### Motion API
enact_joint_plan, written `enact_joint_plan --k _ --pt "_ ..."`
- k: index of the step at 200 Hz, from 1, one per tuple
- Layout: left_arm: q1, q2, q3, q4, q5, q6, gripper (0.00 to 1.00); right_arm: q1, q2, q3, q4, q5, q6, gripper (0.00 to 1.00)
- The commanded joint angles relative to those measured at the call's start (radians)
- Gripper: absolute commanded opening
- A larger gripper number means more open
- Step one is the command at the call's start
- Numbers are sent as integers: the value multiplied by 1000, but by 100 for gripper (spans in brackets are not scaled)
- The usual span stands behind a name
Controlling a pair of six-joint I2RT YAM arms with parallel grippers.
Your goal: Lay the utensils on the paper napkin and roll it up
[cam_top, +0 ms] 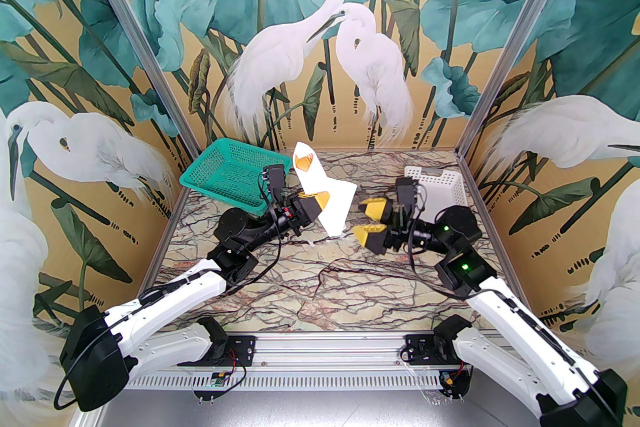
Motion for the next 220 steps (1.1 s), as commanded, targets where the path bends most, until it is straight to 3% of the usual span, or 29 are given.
enact_joint_plan --k 1,27,70,128,220 --pt "5 20 6 53 13 11 0 -2 39 36 144 119 110 85" --pt "7 31 8 74 26 -4 0 -3 89 51 246 142 151 83" --pt "5 48 15 100 52 -23 0 0 159 75 298 131 189 59" --pt "6 62 22 134 77 -39 0 -6 156 71 289 149 193 0" --pt "4 57 34 245 125 -78 0 -47 256 48 436 100 300 0"
